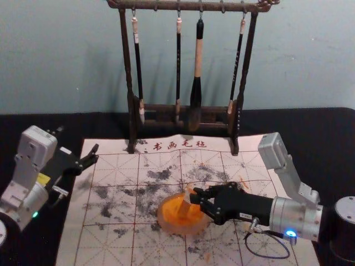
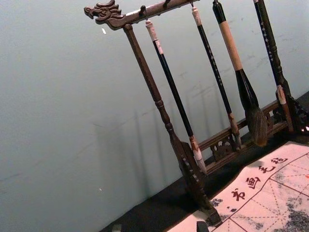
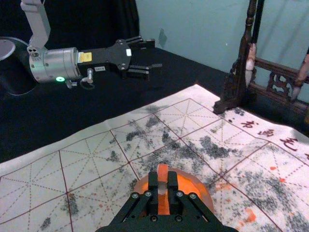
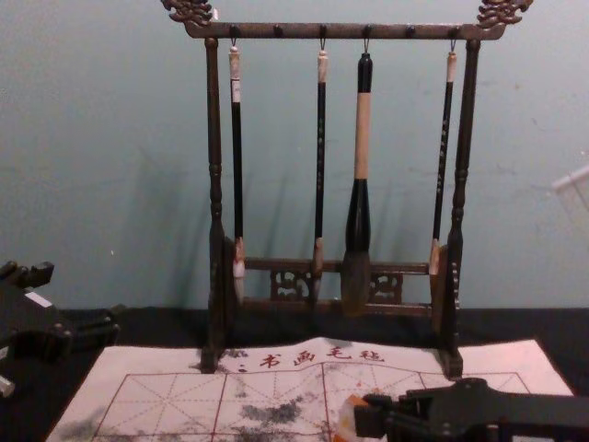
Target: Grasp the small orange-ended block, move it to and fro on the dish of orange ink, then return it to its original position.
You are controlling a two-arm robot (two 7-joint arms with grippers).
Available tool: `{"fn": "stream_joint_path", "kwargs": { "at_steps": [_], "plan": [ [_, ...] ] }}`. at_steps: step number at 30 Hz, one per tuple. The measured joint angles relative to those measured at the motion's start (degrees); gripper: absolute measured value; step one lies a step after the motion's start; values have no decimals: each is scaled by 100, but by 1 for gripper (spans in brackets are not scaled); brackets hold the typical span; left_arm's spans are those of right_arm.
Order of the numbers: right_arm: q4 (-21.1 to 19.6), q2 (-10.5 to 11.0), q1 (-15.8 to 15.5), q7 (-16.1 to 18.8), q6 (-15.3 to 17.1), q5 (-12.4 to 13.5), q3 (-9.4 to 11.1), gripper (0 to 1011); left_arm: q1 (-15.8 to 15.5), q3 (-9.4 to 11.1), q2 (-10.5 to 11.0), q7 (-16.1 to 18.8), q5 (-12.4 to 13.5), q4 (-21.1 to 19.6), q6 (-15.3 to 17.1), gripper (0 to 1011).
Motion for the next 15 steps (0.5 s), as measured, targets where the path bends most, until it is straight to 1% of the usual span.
{"fn": "stream_joint_path", "kwargs": {
  "at_steps": [15],
  "plan": [
    [12, -27, 68, 6, -57, 5, -24, 83, 0, 0, 0, 0, 0, 0, 0, 1001]
  ]
}}
